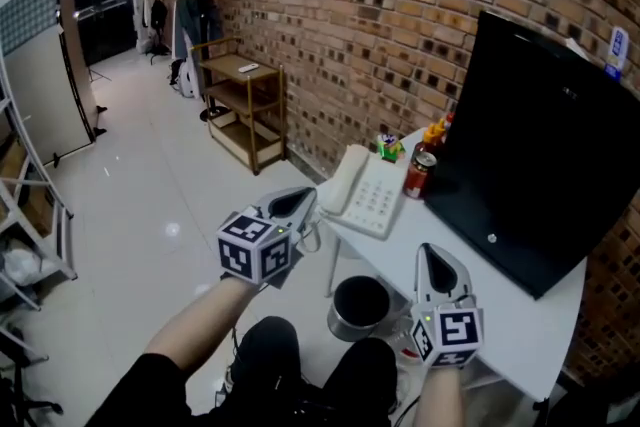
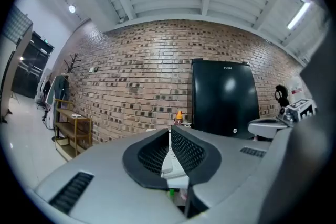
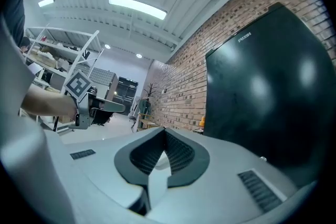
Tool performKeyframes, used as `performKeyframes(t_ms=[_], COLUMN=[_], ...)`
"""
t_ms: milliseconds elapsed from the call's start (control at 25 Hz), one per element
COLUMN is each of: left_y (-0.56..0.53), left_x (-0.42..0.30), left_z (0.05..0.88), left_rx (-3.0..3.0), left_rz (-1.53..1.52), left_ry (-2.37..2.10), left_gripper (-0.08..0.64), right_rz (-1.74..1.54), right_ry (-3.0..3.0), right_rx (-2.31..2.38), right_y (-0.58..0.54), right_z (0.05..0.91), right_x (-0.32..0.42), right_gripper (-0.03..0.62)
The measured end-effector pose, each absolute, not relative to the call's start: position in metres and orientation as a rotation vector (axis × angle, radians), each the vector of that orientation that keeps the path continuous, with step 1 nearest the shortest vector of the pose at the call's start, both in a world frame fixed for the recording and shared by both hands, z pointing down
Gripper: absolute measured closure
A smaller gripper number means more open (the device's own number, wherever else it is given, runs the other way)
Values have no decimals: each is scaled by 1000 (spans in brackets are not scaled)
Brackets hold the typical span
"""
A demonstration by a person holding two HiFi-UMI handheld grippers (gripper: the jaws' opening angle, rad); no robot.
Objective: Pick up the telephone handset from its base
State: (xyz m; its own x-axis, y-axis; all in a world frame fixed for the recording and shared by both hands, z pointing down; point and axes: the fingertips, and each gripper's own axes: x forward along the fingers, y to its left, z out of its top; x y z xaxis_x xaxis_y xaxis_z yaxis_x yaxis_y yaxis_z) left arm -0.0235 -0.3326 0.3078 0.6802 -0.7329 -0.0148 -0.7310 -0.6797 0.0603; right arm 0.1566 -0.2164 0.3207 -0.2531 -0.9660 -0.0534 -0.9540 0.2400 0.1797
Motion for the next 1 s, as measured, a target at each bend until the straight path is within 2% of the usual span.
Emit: performKeyframes(t_ms=[280, 360, 440, 560, 840, 1000], left_y=[-409, -427, -446, -473, -490, -491], left_x=[18, 32, 43, 54, 75, 81], left_z=[333, 339, 346, 359, 378, 385], left_rx=[2810, 2763, 2701, 2625, 2550, 2550], left_rz=[237, 299, 370, 489, 520, 544], left_ry=[-1219, -1201, -1199, -1240, -1246, -1235], left_gripper=[540, 388, 313, 250, 252, 295], right_rz=[-288, -271, -266, -271, -233, -177], right_ry=[-2362, -2346, -2341, -2339, -2335, -2317], right_rx=[1816, 1820, 1816, 1815, 1812, 1827], right_y=[-245, -250, -256, -264, -279, -293], right_z=[332, 337, 342, 344, 349, 355], right_x=[157, 163, 167, 173, 185, 193], right_gripper=[584, 584, 584, 584, 584, 584])
